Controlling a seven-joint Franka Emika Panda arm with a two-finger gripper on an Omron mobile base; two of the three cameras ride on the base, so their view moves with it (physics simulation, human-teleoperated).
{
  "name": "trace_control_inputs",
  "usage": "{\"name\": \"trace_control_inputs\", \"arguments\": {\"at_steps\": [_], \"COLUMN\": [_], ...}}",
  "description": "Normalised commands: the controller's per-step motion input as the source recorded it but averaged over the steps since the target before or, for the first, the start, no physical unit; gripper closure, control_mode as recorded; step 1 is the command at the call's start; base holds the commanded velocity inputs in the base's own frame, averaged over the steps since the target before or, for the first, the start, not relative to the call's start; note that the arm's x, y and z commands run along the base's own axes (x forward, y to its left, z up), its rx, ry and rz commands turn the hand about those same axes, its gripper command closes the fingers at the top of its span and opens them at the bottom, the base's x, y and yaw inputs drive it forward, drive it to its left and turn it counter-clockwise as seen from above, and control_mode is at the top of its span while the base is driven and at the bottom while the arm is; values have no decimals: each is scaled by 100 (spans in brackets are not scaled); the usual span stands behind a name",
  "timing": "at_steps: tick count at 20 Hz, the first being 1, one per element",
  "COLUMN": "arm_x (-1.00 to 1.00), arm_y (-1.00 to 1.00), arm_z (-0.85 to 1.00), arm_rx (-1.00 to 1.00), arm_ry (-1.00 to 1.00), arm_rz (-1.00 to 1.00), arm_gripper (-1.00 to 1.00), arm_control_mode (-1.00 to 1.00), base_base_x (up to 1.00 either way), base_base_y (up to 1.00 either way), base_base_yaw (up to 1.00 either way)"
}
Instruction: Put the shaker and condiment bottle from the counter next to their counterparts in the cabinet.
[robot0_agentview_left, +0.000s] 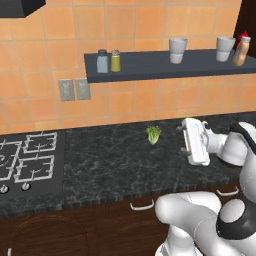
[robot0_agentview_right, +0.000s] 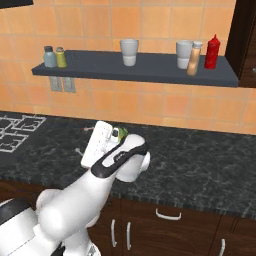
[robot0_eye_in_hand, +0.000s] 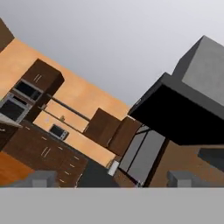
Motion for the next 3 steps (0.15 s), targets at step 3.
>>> {"name": "trace_control_inputs", "arguments": {"at_steps": [3], "arm_x": [0], "arm_y": [2], "arm_z": [-100], "arm_rx": [-32], "arm_ry": [17], "arm_rz": [0], "arm_gripper": [-100], "arm_control_mode": [-100], "base_base_x": [0], "base_base_y": [0], "base_base_yaw": [0]}}
